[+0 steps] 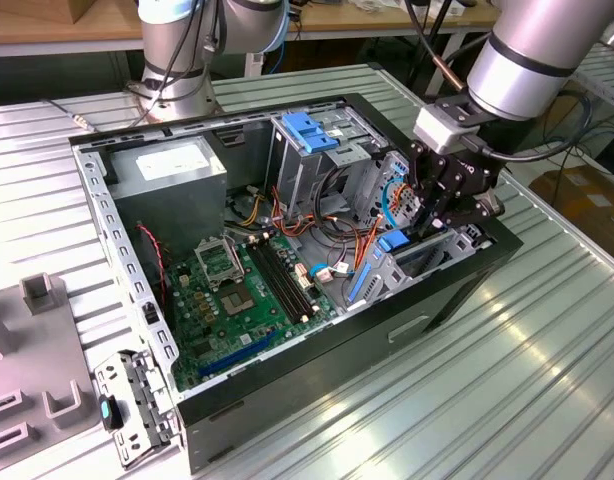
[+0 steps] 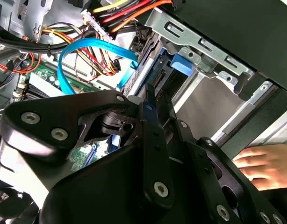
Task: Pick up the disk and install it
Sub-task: 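Insert the disk into the insertion slot, then insert the first disk wire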
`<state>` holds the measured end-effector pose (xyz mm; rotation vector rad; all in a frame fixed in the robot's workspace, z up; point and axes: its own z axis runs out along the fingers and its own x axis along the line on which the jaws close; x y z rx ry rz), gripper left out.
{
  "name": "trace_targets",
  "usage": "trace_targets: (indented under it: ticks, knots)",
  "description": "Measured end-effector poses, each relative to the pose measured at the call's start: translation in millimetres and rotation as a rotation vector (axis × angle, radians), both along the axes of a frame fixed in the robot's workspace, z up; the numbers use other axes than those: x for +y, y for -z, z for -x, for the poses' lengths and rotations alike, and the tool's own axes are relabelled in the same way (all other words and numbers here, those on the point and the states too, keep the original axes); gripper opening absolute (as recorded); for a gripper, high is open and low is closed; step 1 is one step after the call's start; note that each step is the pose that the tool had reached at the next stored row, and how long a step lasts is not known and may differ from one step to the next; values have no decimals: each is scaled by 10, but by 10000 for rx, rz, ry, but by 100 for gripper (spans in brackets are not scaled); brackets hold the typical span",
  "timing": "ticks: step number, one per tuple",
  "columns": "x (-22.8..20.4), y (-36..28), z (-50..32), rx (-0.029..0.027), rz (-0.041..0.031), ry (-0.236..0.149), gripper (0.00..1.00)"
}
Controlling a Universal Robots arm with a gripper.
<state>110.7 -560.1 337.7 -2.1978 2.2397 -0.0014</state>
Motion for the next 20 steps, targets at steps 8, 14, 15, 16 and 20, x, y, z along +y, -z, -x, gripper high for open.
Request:
trace_targets:
  ticks: [8, 14, 15, 16, 20]
  knots:
    - [0, -138, 85, -56, 13, -2, 24]
    - [0, -138, 95, -56, 13, -1, 24]
    - [0, -138, 96, -56, 13, -1, 24]
    - [0, -138, 98, -56, 13, 0, 24]
    - [0, -138, 105, -56, 13, -1, 24]
